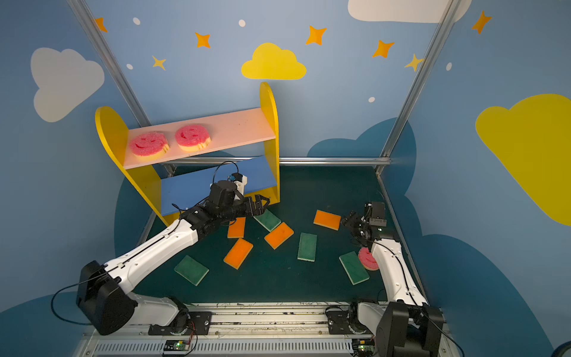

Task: Place and organize the cleaning sponges onto the shelf
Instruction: 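Withdraw the left gripper and move the right gripper to the third pink sponge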

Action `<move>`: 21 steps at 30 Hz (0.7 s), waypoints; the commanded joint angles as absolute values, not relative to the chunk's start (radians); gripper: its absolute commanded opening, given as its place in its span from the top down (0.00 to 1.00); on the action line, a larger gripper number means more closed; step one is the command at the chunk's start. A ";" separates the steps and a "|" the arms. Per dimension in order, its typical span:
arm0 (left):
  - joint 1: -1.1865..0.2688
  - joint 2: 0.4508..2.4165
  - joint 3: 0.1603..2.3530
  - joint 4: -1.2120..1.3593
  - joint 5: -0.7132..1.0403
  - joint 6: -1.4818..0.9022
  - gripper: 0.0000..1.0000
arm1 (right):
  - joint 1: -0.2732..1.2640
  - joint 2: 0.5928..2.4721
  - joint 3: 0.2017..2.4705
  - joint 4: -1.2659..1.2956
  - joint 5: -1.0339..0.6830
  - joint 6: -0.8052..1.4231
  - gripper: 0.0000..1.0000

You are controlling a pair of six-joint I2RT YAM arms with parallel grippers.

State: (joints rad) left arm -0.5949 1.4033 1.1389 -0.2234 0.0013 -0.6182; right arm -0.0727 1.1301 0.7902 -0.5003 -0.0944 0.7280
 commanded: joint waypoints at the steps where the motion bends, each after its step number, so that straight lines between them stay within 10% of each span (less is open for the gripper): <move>1: -0.610 1.425 1.097 -0.161 0.013 -0.625 0.00 | -0.118 1.128 0.748 -0.554 0.025 0.801 0.19; 21: -0.655 1.544 0.968 -0.041 0.094 -0.704 0.00 | -0.337 1.324 0.656 -0.461 -0.157 0.819 0.20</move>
